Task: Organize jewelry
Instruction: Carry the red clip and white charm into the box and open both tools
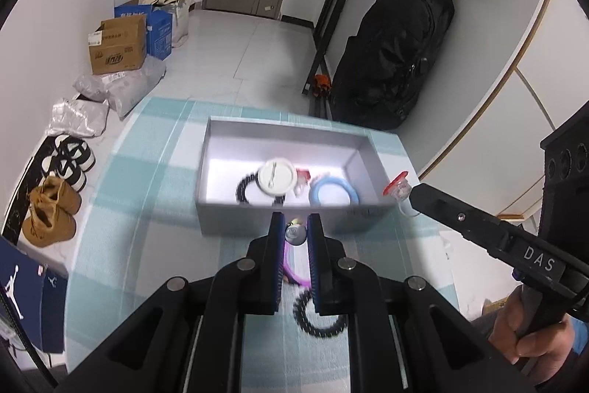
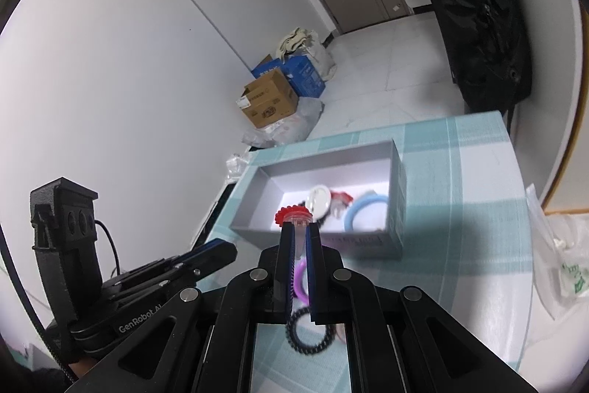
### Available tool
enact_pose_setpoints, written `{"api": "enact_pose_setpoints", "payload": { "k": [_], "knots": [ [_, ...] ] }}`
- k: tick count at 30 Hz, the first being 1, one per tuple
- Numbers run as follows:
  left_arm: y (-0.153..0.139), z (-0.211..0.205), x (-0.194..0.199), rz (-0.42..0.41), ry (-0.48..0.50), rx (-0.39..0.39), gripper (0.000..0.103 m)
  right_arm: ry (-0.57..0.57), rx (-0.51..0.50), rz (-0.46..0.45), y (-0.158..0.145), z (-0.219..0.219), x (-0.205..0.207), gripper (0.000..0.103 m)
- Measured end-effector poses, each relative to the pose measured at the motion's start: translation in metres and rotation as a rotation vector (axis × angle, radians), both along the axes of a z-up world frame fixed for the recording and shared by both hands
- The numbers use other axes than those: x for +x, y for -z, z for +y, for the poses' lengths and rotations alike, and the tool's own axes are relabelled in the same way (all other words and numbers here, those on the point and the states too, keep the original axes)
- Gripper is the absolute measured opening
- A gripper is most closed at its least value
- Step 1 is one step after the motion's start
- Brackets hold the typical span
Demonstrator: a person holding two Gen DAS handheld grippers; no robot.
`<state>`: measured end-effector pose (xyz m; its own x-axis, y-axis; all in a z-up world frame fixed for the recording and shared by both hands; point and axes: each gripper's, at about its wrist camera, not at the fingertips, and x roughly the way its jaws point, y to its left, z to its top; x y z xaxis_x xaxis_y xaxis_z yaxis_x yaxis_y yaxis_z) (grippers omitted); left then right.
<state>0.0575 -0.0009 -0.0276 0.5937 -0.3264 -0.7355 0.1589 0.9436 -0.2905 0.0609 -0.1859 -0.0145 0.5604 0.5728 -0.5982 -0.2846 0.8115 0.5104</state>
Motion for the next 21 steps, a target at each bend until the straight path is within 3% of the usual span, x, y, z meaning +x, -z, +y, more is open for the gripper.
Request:
{"api": "enact_pose_setpoints", "payload": {
  "k": [9,21],
  "knots": [
    [0.003,0.007,0.034,0.026,0.022,-0.010,0.008,-0.059,-0.034,0.003,-0.001,0.020,0.040,0.005],
    [0.029,0.010,0.066,0.087,0.021,-0.023,0.008,-0.055,-0.003,0.083,0.037,0.021,0.069,0.005]
  ]
}}
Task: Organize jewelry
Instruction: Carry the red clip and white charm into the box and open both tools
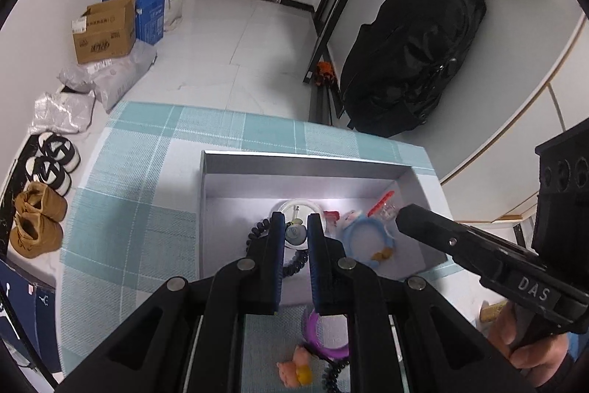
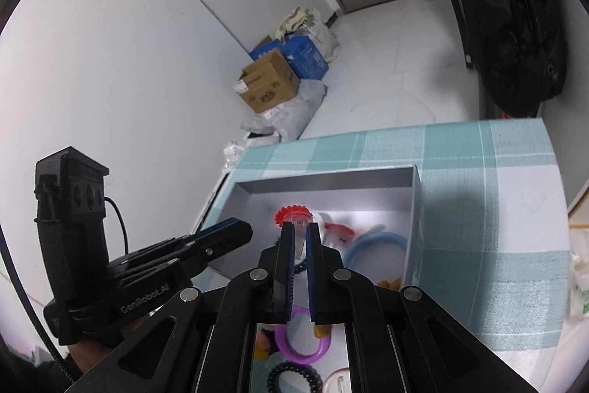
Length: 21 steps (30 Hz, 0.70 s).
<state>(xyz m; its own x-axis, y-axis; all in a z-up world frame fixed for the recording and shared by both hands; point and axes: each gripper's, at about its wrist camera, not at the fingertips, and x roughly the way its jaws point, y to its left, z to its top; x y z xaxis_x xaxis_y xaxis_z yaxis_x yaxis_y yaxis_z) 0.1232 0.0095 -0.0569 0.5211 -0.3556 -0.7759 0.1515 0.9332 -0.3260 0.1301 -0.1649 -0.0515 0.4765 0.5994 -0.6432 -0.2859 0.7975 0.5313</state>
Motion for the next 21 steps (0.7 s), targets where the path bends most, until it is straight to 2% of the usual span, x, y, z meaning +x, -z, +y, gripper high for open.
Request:
{"api": "enact_pose_setpoints", "payload": {
  "k": [10,15,17,21],
  "knots": [
    [0.004,0.002,0.010,0.042,0.014,-0.059,0.008,-0.029,-0.001,0.002,0.005,0.003,0.007,0.005],
    [0.005,0.004,0.013,0.059,0.020,-0.125,0.008,-0.027,-0.007,0.006,0.006,0.005,0.010,0.006],
    [0.007,0.006,0.016,0.094,0.016,-0.171,0.008,-0.020,-0.006,0.007,0.007,0.004,0.011,0.008],
    [0.010,0.010,0.019,0.145,0.025,-0.271,0.019,0.007,-0.011,0.003,0.006,0.000,0.012,0.009]
  ]
}}
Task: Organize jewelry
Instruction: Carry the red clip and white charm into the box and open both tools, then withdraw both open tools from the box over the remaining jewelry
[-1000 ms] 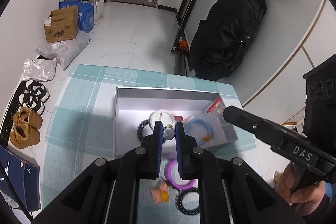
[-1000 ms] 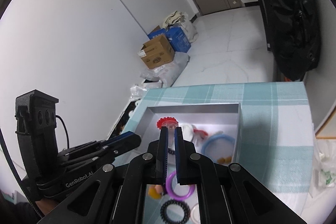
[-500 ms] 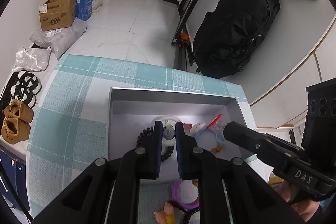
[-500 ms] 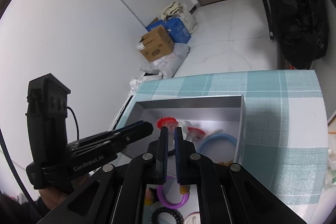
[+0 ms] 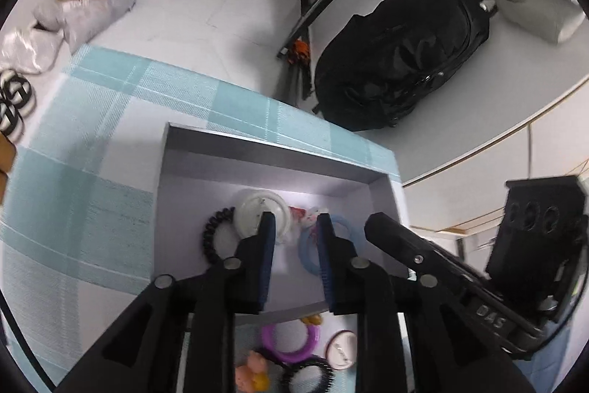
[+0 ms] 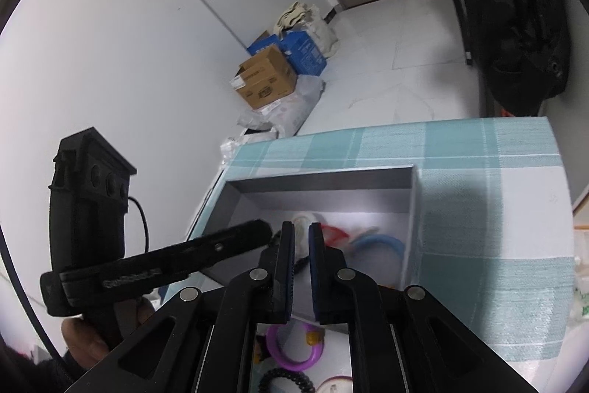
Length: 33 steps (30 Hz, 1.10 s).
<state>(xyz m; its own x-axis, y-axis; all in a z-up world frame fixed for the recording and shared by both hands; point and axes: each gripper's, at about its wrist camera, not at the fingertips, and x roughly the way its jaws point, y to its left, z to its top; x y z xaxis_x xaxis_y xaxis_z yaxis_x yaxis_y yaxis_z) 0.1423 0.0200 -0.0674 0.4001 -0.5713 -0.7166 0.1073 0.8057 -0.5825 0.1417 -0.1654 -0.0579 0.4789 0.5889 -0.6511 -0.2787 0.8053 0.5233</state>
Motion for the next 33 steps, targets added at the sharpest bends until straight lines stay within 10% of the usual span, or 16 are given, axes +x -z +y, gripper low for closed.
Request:
{"api": "enact_pose_setpoints", "payload": {
  "k": [8,33],
  "knots": [
    [-0.020,0.002,-0.011,-0.089,0.018,-0.006,0.037,0.044,0.022,-0.026,-0.006,-0.017,-0.002,0.017],
    [-0.028,0.017,-0.084,-0.184,-0.042,0.218,0.040,0.060,0.009,-0.163,-0.031,-0.023,-0.074,0.070]
  ]
}}
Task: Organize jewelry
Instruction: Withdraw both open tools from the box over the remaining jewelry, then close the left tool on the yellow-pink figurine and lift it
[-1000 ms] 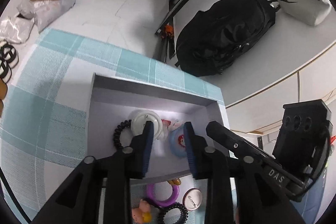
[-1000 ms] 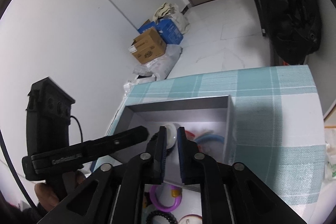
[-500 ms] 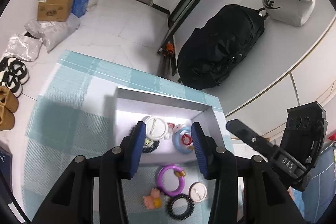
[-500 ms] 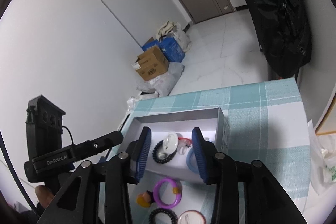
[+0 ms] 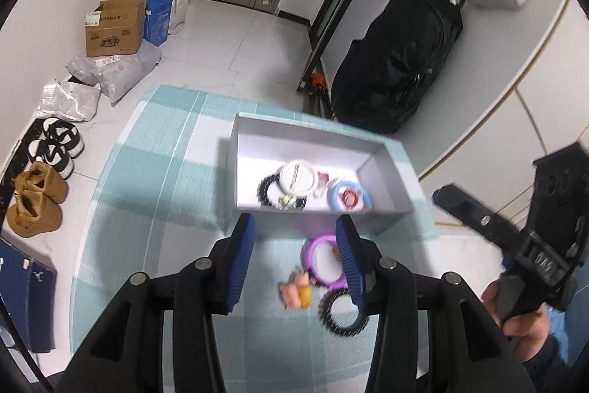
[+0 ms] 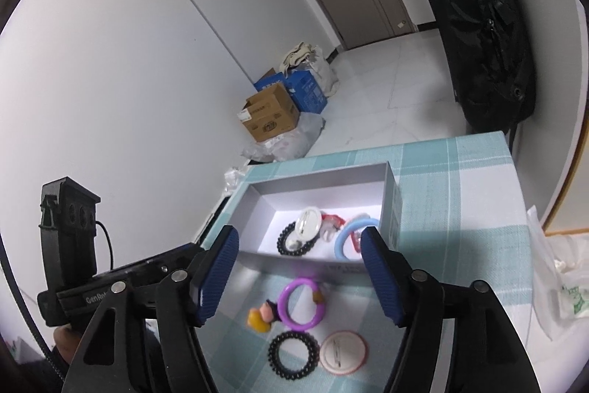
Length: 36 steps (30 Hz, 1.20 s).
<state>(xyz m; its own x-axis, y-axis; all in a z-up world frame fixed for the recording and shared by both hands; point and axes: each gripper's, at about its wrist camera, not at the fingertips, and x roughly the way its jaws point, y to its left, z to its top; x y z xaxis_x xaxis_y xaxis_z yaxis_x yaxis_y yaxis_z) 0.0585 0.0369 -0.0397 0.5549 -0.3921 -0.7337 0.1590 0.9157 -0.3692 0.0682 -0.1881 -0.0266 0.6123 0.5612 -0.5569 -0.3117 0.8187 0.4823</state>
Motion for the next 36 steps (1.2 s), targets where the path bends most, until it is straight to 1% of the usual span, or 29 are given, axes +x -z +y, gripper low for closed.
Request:
{"api": "enact_pose_setpoints", "payload": {
  "k": [3,4,5,6,10,17,20,26,30,36],
  "knots": [
    [0.008,-0.001,-0.007,0.027,0.012,0.020,0.042,0.002,-0.011,-0.003,0.000,-0.002,-0.007,0.073],
    [0.011,-0.002,-0.009,0.042,0.017,0.025,0.047,0.003,-0.014,-0.003,0.000,-0.003,-0.009,0.074],
    [0.014,-0.004,-0.012,0.053,0.026,0.027,0.054,0.004,-0.015,-0.001,0.001,-0.004,-0.011,0.076],
    [0.017,-0.006,-0.013,0.062,0.035,0.033,0.056,0.008,-0.018,0.003,0.002,-0.004,-0.014,0.077],
    [0.027,-0.015,-0.018,0.086,0.060,0.092,0.056,0.019,-0.018,0.018,0.006,-0.008,-0.025,0.079],
    [0.043,-0.015,-0.017,0.136,0.054,0.132,0.056,0.024,-0.049,0.050,0.017,-0.007,-0.037,0.081],
    [0.046,-0.018,-0.017,0.140,0.056,0.158,0.057,0.024,-0.059,0.067,0.021,-0.007,-0.041,0.082],
    [0.049,-0.025,-0.020,0.140,0.078,0.184,0.057,0.027,-0.071,0.104,0.030,-0.005,-0.046,0.082],
    [0.053,-0.030,-0.020,0.142,0.081,0.219,0.057,0.026,-0.089,0.112,0.033,-0.004,-0.049,0.082],
    [0.054,-0.029,-0.018,0.144,0.072,0.212,0.057,0.031,-0.096,0.146,0.041,-0.006,-0.051,0.082]
  ]
}}
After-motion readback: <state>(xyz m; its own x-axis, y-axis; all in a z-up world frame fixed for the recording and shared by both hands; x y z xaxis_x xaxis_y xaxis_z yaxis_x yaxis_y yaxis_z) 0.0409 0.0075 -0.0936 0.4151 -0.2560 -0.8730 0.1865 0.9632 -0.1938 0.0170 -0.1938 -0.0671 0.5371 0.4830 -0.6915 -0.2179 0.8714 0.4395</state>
